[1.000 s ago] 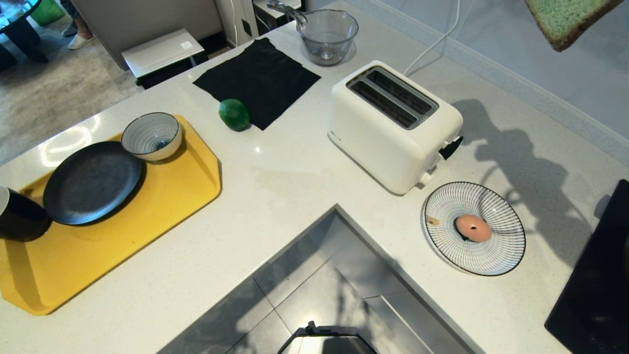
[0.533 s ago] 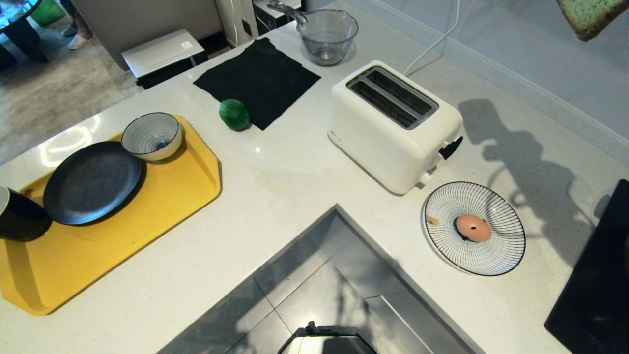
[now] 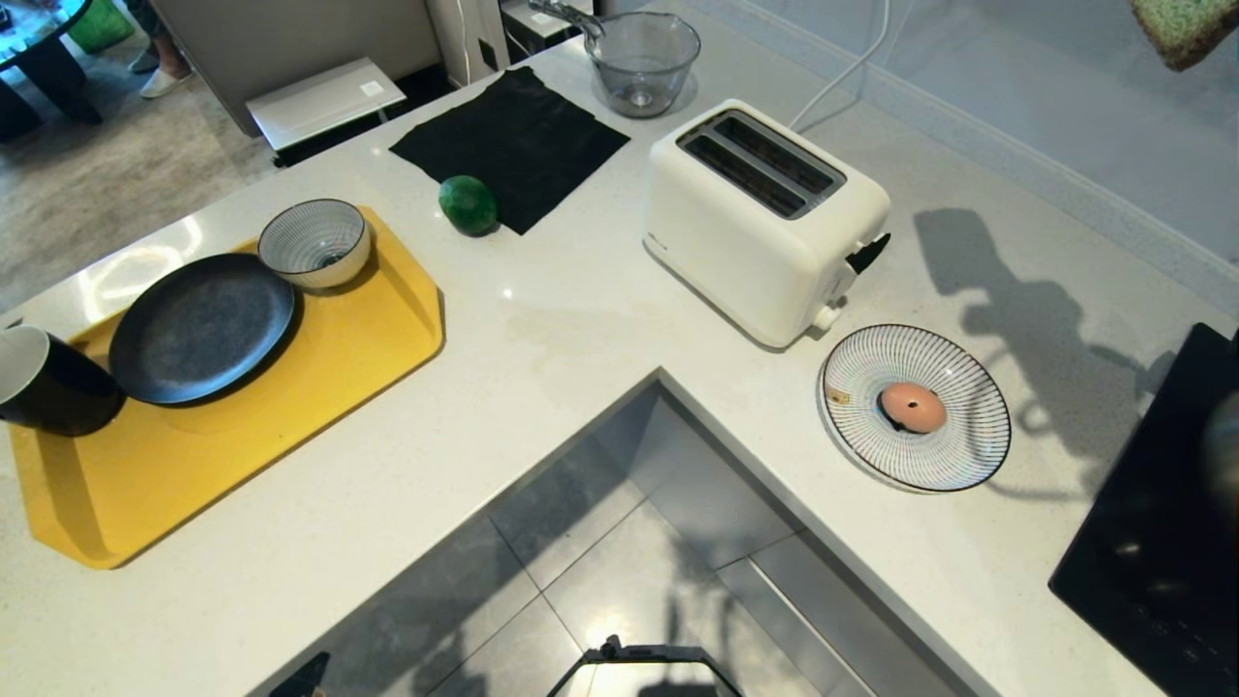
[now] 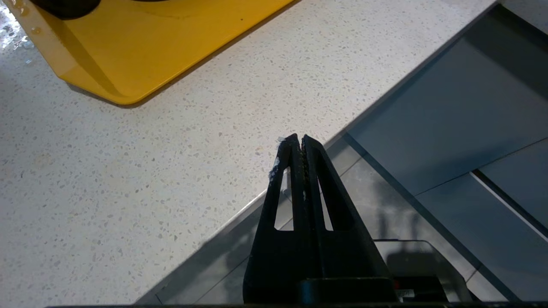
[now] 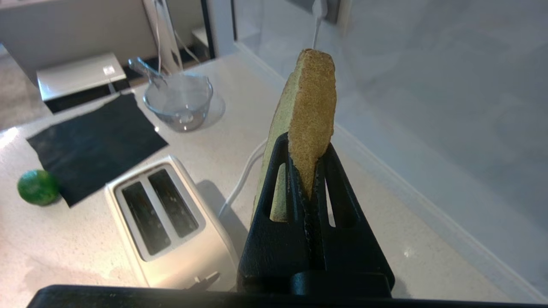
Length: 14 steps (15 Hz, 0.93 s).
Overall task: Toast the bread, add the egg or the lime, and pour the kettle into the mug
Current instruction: Put the baked bread on a plate
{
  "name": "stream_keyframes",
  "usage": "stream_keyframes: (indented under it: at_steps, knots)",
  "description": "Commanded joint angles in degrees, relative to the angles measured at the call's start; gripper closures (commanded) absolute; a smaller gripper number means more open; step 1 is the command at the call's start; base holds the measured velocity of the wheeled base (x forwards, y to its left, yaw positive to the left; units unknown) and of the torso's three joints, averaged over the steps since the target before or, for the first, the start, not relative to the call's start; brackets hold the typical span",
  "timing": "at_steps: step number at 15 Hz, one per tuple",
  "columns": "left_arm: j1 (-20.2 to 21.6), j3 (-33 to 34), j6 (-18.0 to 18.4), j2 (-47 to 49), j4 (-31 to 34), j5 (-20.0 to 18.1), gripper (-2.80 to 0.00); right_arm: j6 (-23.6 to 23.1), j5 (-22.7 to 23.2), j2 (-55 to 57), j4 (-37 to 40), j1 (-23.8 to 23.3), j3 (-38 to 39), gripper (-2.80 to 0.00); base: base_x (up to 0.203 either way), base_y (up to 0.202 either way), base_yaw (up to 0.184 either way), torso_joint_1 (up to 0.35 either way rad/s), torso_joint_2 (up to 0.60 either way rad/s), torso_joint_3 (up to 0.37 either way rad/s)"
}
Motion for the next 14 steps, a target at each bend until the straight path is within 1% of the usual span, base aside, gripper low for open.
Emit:
stream_keyframes:
  at_steps: [1,9,14]
  knots:
    - [0.0,0.9,0.0,0.0,0.0,0.0,0.00,0.0,-0.1,0.2,0.0,0.1,0.0,0.00,0.000,0.000,0.000,0.000,0.00,0.000]
    - [0.0,0.9,0.0,0.0,0.0,0.0,0.00,-0.3,0.2,-0.8,0.1,0.1,1.4,0.00,0.000,0.000,0.000,0.000,0.00,0.000]
    - [0.0,0.9,0.0,0.0,0.0,0.0,0.00,1.3,0.4,-4.4,6.2,0.1,2.4,0.00,0.000,0.000,0.000,0.000,0.00,0.000]
